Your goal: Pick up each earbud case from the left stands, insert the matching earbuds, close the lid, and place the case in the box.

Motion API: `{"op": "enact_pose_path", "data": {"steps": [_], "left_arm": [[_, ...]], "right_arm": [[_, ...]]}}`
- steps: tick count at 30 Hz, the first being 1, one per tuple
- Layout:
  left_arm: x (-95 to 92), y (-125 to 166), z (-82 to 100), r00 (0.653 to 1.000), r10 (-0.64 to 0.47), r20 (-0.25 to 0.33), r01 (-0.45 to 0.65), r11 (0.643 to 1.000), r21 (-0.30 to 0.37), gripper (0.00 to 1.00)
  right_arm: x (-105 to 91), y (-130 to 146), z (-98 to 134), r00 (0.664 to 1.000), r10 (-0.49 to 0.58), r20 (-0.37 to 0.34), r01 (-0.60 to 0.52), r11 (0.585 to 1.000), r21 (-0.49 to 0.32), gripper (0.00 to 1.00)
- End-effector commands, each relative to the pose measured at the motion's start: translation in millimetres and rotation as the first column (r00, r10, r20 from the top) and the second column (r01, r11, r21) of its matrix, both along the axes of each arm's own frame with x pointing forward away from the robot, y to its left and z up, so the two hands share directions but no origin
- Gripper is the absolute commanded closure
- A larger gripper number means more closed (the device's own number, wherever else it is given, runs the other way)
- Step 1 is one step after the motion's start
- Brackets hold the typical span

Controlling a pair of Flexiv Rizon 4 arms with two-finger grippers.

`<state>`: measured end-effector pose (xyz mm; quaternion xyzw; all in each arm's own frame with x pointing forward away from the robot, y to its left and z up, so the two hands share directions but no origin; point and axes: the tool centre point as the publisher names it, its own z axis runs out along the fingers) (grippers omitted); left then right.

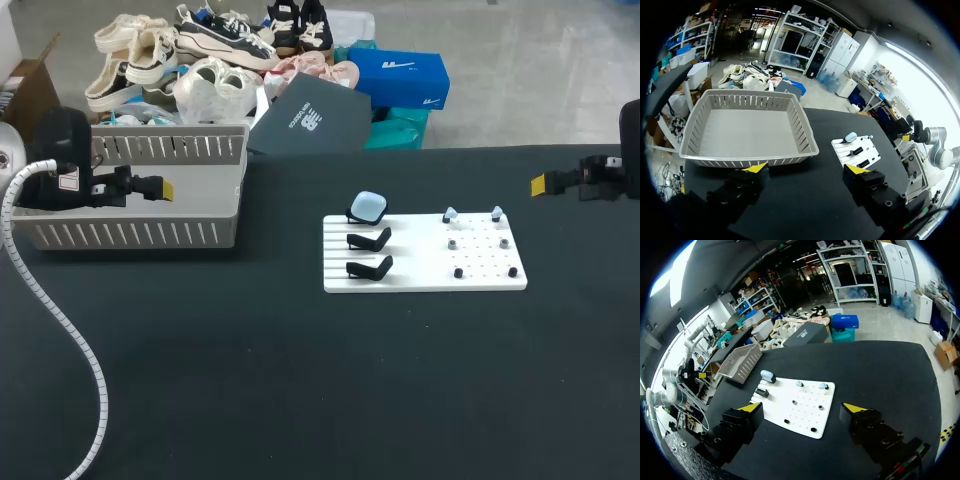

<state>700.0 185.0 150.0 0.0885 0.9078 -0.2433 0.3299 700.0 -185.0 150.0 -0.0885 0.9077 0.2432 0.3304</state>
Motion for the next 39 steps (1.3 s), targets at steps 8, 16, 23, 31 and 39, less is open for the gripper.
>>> {"op": "enact_pose_path", "data": {"steps": [8,16,23,31,39], "left_arm": [[0.0,0.0,0.0,1.000,0.000,0.000,0.000,1.000,0.000,0.00],[0.0,0.0,0.0,1.000,0.000,0.000,0.000,1.000,0.000,0.00],[0.0,0.0,0.0,1.000,0.000,0.000,0.000,1.000,0.000,0.00],[0.0,0.0,0.0,1.000,0.000,0.000,0.000,1.000,0.000,0.00],[2.1,2.5,4.4,0.999,-0.051,0.021,0.051,0.999,-0.013,0.00]], "right_arm": [[0.0,0.0,0.0,1.000,0.000,0.000,0.000,1.000,0.000,0.00],[0.0,0.0,0.0,1.000,0.000,0.000,0.000,1.000,0.000,0.00],[0.0,0.0,0.0,1.000,0.000,0.000,0.000,1.000,0.000,0.00],[0.0,0.0,0.0,1.000,0.000,0.000,0.000,1.000,0.000,0.00],[0.0,0.0,0.0,1.000,0.000,0.000,0.000,1.000,0.000,0.00]]}}
